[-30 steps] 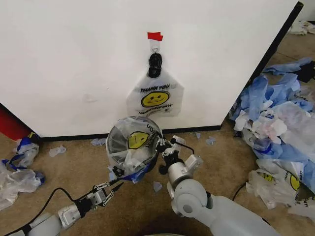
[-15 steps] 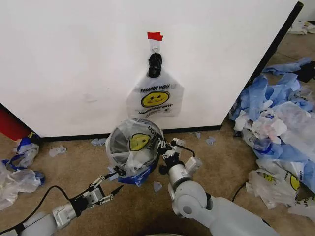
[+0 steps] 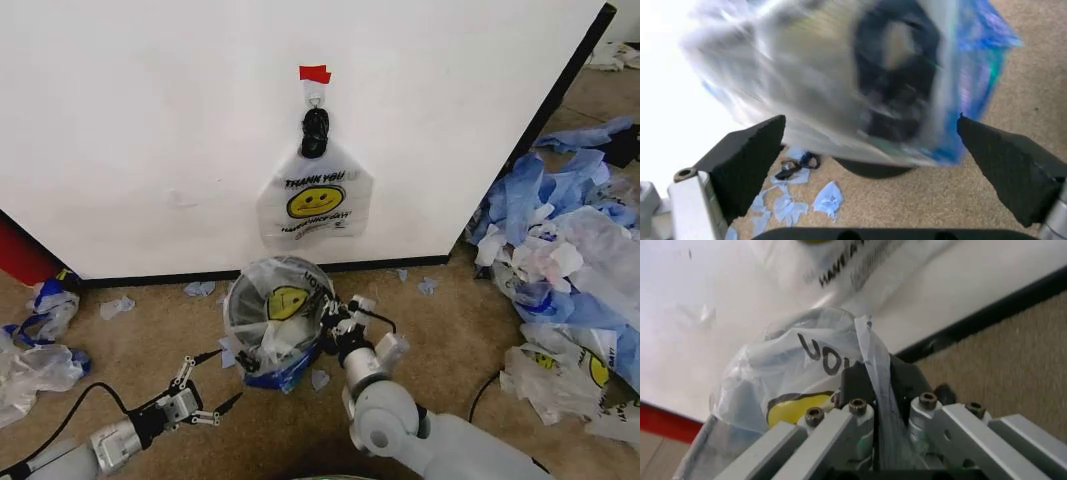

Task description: Pick up the garbage bag from the wall and place it over the trash bin.

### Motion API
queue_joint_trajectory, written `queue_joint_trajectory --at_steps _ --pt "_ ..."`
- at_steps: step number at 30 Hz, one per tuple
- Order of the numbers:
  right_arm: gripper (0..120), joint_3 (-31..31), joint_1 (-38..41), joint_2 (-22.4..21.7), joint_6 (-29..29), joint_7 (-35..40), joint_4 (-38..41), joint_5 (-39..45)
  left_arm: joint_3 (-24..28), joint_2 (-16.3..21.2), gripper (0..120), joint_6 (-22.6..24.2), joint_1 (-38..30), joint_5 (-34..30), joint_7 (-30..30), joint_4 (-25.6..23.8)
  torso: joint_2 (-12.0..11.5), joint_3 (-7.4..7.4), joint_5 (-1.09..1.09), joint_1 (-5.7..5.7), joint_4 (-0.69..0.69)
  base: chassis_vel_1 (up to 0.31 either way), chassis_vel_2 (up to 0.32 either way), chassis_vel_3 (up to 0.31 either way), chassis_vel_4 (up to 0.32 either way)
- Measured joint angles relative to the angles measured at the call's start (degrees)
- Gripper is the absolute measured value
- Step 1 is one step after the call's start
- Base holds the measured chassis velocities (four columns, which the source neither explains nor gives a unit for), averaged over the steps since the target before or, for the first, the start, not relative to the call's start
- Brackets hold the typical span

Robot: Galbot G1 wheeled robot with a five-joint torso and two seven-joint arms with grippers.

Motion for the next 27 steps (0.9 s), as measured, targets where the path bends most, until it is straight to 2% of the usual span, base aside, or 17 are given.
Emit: queue_joint_trajectory --at_steps 10,20,27 --pt "1 -2.66 0.04 0.74 1.25 -1.66 -4.03 -0.26 0.14 0.14 100 -0.13 -1.01 -1.09 -0.49 0.69 0.00 0.00 0.00 0.00 0.00 0.000 0.000 0.000 0.000" --pt "1 -3.18 -0.10 1.04 1.98 -2.44 -6.01 -1.30 -0.88 2.71 100 -0.29 -1.58 -2.51 -1.37 0.31 0.00 0.00 0.00 0.00 0.00 0.000 0.000 0.000 0.000" --pt "1 -3.38 -0.30 0.82 2.20 -2.45 -5.36 -1.94 1.03 4.53 96 -0.29 -7.68 -5.42 -1.63 4.89 0.00 0.00 0.00 0.00 -0.01 0.000 0.000 0.000 0.000"
